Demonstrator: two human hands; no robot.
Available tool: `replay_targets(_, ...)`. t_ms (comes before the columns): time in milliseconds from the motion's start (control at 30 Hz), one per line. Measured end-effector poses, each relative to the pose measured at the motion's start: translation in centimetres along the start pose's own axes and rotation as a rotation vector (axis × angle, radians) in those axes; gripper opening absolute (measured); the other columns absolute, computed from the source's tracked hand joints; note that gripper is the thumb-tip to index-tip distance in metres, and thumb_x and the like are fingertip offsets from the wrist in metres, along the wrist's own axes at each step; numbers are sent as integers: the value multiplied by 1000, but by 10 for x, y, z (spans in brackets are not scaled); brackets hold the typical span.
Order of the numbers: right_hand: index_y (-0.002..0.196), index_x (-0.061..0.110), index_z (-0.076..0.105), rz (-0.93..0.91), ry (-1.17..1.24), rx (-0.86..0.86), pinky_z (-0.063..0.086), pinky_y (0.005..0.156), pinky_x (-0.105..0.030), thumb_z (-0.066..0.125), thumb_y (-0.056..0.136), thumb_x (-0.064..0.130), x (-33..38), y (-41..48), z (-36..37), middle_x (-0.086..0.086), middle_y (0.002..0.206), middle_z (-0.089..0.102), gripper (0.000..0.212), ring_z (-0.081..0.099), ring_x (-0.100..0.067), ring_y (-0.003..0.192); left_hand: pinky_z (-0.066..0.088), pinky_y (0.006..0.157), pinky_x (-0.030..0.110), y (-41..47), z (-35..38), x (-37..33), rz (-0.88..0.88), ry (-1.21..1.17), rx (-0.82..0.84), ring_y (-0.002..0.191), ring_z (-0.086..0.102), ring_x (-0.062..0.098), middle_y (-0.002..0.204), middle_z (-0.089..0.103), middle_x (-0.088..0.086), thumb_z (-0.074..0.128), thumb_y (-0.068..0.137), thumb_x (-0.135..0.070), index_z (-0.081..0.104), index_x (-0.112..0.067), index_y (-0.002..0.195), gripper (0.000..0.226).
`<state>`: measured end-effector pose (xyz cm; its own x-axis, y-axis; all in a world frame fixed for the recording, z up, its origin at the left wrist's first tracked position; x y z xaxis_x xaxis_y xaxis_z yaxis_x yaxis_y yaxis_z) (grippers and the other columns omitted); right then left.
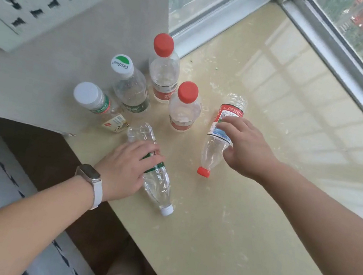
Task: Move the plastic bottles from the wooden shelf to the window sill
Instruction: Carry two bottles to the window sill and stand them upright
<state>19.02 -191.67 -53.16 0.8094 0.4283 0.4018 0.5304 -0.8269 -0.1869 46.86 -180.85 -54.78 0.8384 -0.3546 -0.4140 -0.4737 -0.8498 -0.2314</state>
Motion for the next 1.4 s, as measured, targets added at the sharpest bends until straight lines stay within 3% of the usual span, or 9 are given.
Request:
replay_targets(133,132,13,59,-103,-200,87,39,105,-49,64,68,-5,-15,6,4,-9,137,55,67,46,-36,131,44,100,47,15,-1,13,129,197,102,124,56,33,127,63,7,76,52,1,69,-22,119,71)
replay_targets(300,129,16,60,-256,-421,127,37,107,-51,62,67,-4,-20,23,16,-12,138,54,64,45,-38,133,29,104,52,26,10,11,164,332,88,120,56,37,122,66,10,82,48,-4,72,-24,114,70)
replay_targets(467,127,13,61,-375,-579,159,33,108,-57,61,71,1,-30,33,24,-18,135,57,57,47,-42,131,28,106,58,22,28,11,172,419,22,124,48,40,122,65,14,74,51,3,70,-23,114,69)
replay_targets(567,124,11,60,-368,-562,146,34,107,-55,59,70,0,-36,32,22,-16,126,60,55,51,-41,125,36,105,61,14,34,17,172,458,-46,124,55,43,122,65,13,62,60,3,68,-24,115,62)
replay_targets(700,119,11,60,-323,-451,73,38,102,-50,65,67,4,-35,16,19,-10,115,62,53,55,-36,112,42,99,61,8,41,20,166,493,-138,117,60,42,118,67,11,68,58,2,70,-26,111,59)
replay_targets(900,127,15,58,-153,-229,10,41,96,-45,79,68,26,-29,-16,14,-4,122,63,64,56,-33,114,44,92,59,0,32,16,138,397,-298,112,57,40,115,68,13,78,57,-10,59,-24,116,63)
replay_targets(1133,134,15,52,-39,40,-72,46,96,-48,80,71,37,6,-41,27,-4,129,61,72,54,-32,118,55,89,49,-27,16,5,-163,7,-489,115,55,36,121,67,17,71,73,-33,55,-18,125,57)
replay_targets(1267,136,19,50,103,276,-75,36,95,-27,84,72,35,42,-39,31,3,129,58,75,46,-18,118,52,95,43,-47,11,-1,-507,-289,-576,116,55,28,125,65,13,93,61,-12,61,-12,129,75)
replay_targets(1400,134,32,46,169,494,-92,43,91,-31,83,71,37,76,-30,41,12,123,52,73,48,-13,115,49,93,27,-63,10,-3,-711,-497,-693,106,61,20,116,63,0,95,65,-21,65,-12,124,67)
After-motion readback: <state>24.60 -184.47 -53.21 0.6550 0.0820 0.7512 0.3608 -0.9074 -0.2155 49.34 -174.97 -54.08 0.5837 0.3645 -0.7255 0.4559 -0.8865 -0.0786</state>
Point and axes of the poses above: each hand's wrist, its own y-axis towards the middle knuckle, its own z-axis out of the palm, x = y × z, the point moved 2 cm from there along y, towards the middle knuckle
